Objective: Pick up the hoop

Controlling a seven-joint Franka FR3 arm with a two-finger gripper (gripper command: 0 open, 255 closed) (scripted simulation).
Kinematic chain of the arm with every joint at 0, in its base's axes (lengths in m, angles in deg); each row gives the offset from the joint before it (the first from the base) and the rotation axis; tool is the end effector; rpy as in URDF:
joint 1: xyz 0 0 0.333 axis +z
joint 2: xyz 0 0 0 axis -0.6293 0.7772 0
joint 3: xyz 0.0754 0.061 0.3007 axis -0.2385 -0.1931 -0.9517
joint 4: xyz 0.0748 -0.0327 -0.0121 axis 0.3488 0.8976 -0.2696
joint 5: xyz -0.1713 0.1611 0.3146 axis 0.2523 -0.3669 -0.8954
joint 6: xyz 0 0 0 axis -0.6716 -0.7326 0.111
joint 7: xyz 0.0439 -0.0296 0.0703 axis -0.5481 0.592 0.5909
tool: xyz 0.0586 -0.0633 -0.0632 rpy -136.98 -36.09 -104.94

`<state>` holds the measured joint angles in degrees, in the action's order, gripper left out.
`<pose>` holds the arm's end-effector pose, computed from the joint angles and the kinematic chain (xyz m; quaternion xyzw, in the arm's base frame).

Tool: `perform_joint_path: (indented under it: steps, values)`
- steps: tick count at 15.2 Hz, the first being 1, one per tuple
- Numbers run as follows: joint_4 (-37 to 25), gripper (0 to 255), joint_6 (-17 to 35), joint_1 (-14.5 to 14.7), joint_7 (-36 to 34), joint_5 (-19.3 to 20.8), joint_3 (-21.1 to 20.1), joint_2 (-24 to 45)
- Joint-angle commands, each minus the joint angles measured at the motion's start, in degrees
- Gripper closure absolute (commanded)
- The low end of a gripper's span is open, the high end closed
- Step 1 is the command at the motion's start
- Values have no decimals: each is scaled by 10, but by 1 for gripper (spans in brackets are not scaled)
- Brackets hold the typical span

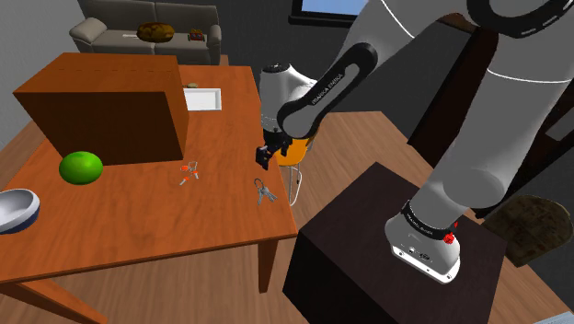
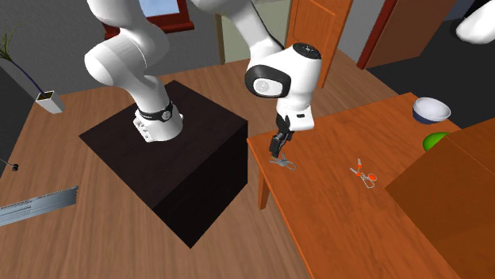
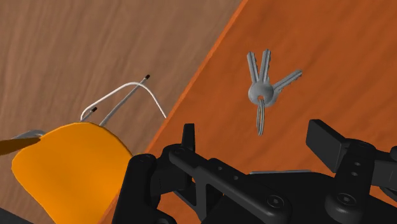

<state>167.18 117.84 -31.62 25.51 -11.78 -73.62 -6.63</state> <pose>0.4691 0.1712 0.2362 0.9990 0.0271 -0.0036 0.0364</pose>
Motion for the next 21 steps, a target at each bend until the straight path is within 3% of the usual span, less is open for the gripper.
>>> perform_joint_path:
  steps: [1,7,17,18,21]
  values:
    - [-26,0,21,10,-24,25,7,50]
    - [-122,0,54,55,-79,75,34,189]
    - [-143,0,93,70,-96,93,53,248]
    - [-143,255,93,71,-96,93,54,249]
    - [-144,255,93,72,-97,93,53,249]
